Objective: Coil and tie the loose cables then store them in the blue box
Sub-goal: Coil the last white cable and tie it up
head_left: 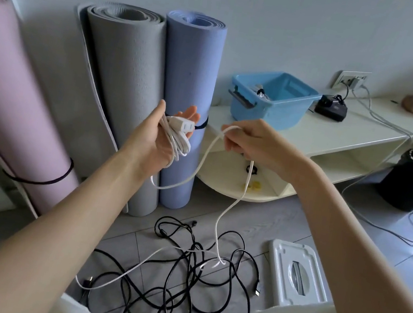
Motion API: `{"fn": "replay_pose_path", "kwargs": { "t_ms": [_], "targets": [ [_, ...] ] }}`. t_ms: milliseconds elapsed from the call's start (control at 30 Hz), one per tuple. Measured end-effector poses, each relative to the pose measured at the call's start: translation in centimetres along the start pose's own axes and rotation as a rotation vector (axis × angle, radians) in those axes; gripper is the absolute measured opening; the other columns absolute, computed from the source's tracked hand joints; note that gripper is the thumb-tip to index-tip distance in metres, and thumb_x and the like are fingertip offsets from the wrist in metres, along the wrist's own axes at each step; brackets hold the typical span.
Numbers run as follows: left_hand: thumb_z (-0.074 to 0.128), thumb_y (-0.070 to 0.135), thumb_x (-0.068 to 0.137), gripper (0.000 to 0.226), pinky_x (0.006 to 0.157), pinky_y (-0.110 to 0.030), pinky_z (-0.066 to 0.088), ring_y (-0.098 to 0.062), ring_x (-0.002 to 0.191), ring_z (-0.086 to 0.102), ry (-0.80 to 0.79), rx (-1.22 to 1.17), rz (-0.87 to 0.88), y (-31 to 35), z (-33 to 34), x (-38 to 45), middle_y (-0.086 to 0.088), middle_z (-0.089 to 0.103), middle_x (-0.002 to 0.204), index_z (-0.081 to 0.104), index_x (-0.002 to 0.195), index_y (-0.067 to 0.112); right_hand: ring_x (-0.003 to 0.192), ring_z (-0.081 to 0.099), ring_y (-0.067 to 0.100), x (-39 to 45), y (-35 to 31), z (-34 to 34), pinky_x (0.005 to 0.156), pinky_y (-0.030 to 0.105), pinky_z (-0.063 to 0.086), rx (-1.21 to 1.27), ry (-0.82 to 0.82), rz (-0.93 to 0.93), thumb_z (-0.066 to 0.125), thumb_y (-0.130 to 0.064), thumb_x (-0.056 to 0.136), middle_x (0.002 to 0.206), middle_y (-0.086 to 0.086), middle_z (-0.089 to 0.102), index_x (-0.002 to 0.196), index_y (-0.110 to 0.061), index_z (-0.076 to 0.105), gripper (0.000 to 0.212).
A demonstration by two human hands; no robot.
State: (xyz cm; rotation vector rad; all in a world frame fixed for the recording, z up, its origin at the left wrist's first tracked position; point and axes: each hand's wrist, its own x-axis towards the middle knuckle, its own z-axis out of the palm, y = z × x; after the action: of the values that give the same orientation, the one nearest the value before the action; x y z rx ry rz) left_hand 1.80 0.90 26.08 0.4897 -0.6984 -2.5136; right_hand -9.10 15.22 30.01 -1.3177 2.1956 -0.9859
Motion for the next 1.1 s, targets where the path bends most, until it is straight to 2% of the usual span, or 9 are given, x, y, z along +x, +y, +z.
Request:
{"fn": "replay_pose_path", "kwargs": {
  "t_ms": [167,233,300,400,500,633,800,967,1100],
  "targets": [
    [0.035,0.051,0.096,0.051,0.069,-0.028,0.057,-0.025,0.061,0.069,-0.027,0.133,-0.151,0.4,0.2,-0.4,-0.014,0.067,0.067,0.045,0.091,0.002,0.053,0.027,0.006,-0.7,-0.1,-0.7,0.052,0.018,0.022,0.285,-0.132,-0.075,0.058,-0.014,0.089,0.059,-0.004,0.035,0.078,-0.006,0.057,0.014],
    [0.041,0.056,0.090,0.056,0.086,-0.035,0.051,-0.024,0.056,0.066,-0.064,0.377,-0.233,-0.4,0.0,-0.4,-0.012,0.063,0.060,0.044,0.089,0.000,0.053,0.024,0.007,-0.6,-0.3,-1.0,0.053,0.021,0.017,0.547,-0.147,-0.096,0.055,-0.011,0.089,0.061,-0.002,0.031,0.075,-0.009,0.058,0.015],
    [0.049,0.060,0.079,0.059,0.099,-0.041,0.041,-0.024,0.056,0.064,-0.151,0.590,-0.324,-1.1,-0.1,-0.7,-0.009,0.060,0.058,0.043,0.087,0.002,0.049,0.023,0.005,-0.1,-0.3,-1.4,0.049,0.019,0.016,0.716,-0.006,-0.079,0.051,-0.012,0.092,0.058,-0.004,0.029,0.073,-0.010,0.058,0.020],
    [0.050,0.058,0.075,0.050,0.073,-0.028,0.053,-0.019,0.054,0.055,-0.302,0.747,-0.409,-1.8,0.2,-1.6,-0.004,0.052,0.058,0.042,0.079,0.009,0.041,0.019,0.004,0.4,0.4,-1.5,0.041,0.016,0.014,0.768,0.269,-0.024,0.048,-0.015,0.096,0.046,-0.011,0.026,0.072,-0.009,0.056,0.026],
    [0.050,0.055,0.074,0.043,0.058,-0.022,0.049,-0.015,0.054,0.053,-0.351,0.800,-0.355,-2.3,0.5,-1.6,-0.001,0.049,0.057,0.039,0.076,0.013,0.041,0.017,0.004,0.3,0.6,-1.3,0.043,0.019,0.011,0.839,0.345,-0.073,0.047,-0.016,0.097,0.044,-0.013,0.024,0.074,-0.008,0.056,0.026],
    [0.066,0.054,0.071,0.044,0.066,-0.027,0.037,-0.010,0.059,0.056,-0.372,0.952,-0.246,-2.4,-0.1,-1.2,0.007,0.056,0.059,0.042,0.080,0.018,0.041,0.018,0.005,0.4,0.2,-1.7,0.042,0.018,0.012,0.956,0.424,-0.127,0.047,-0.016,0.097,0.042,-0.013,0.025,0.072,-0.007,0.056,0.028],
    [0.054,0.016,0.090,0.021,0.082,-0.040,0.030,-0.009,0.047,0.048,-0.523,0.940,-0.172,-3.2,1.5,-2.0,0.007,0.046,0.051,0.044,0.072,0.016,0.039,0.019,0.006,1.2,1.5,-2.0,0.038,0.017,0.017,1.157,0.639,-0.001,0.049,-0.018,0.096,0.041,-0.009,0.025,0.066,-0.010,0.055,0.032],
    [0.047,0.013,0.084,0.009,0.074,-0.022,0.043,-0.005,0.040,0.044,-0.611,0.702,-0.189,-2.3,2.3,-2.1,0.008,0.043,0.047,0.043,0.075,0.013,0.038,0.022,0.006,2.0,3.3,-0.3,0.036,0.017,0.018,0.944,0.622,0.205,0.052,-0.020,0.094,0.038,-0.012,0.029,0.066,-0.013,0.054,0.029],
    [0.042,0.009,0.090,0.023,0.070,-0.020,0.051,-0.005,0.042,0.044,-0.543,0.414,-0.081,-0.4,2.2,-1.5,0.008,0.045,0.048,0.046,0.068,0.015,0.043,0.027,0.010,2.1,3.6,2.2,0.040,0.018,0.022,0.315,0.471,0.268,0.059,-0.029,0.090,0.046,-0.004,0.035,0.059,-0.015,0.056,0.033]
  ]
}}
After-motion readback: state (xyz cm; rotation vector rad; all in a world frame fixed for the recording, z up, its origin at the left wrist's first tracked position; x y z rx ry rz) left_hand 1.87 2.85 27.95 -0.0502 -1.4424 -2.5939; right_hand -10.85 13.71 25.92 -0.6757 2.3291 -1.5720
